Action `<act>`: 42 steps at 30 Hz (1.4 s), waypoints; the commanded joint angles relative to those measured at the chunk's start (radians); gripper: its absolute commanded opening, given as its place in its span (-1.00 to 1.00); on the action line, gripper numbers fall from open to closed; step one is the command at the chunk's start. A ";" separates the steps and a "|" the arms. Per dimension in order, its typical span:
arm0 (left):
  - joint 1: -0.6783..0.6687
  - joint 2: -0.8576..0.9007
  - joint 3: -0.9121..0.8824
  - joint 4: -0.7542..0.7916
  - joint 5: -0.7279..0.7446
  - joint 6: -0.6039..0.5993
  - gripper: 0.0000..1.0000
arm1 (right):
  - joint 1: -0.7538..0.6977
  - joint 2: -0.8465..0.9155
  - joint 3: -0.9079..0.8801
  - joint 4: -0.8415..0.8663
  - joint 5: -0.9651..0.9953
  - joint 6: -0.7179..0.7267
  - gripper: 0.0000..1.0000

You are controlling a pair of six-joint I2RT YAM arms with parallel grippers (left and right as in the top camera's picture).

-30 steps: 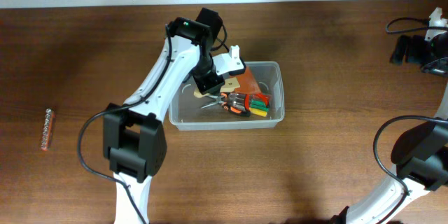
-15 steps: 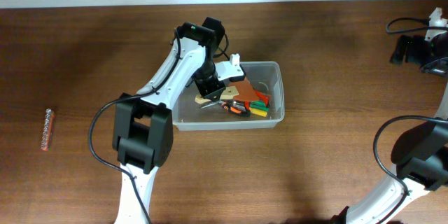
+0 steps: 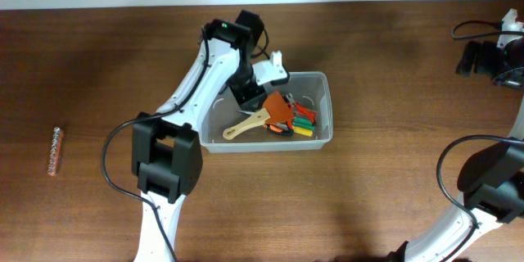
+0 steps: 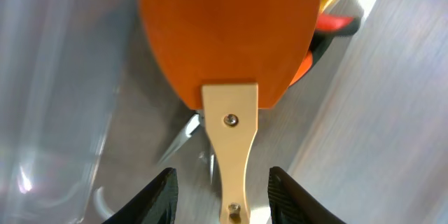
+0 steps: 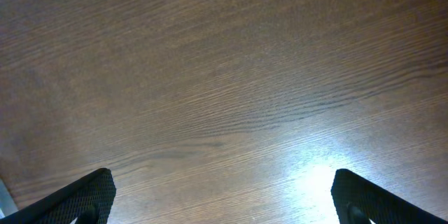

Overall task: Pack container
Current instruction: 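Lower the scraper into the container and open the left gripper, then move the left gripper left above the orange socket rail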

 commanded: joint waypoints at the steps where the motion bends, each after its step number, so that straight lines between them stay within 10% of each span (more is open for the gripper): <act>1: 0.003 -0.009 0.147 -0.039 -0.004 -0.061 -0.03 | 0.003 0.000 -0.005 0.003 -0.009 0.009 0.97; 4: 0.010 -0.015 0.311 -0.093 -0.093 -0.140 0.27 | 0.003 0.000 -0.005 0.003 -0.009 0.009 0.97; 5: 0.018 -0.018 0.393 -0.120 -0.148 -0.181 1.00 | 0.003 0.000 -0.005 0.003 -0.008 0.009 0.97; 13: 0.145 -0.022 0.688 -0.316 -0.342 -0.375 0.99 | 0.003 0.000 -0.005 0.003 -0.009 0.009 0.97; 25: 0.459 -0.165 0.680 -0.315 -0.319 -0.627 0.98 | 0.003 0.000 -0.005 0.003 -0.009 0.009 0.97; 42: 0.898 -0.550 -0.026 -0.234 -0.397 -0.554 0.98 | 0.003 0.000 -0.005 0.003 -0.009 0.009 0.97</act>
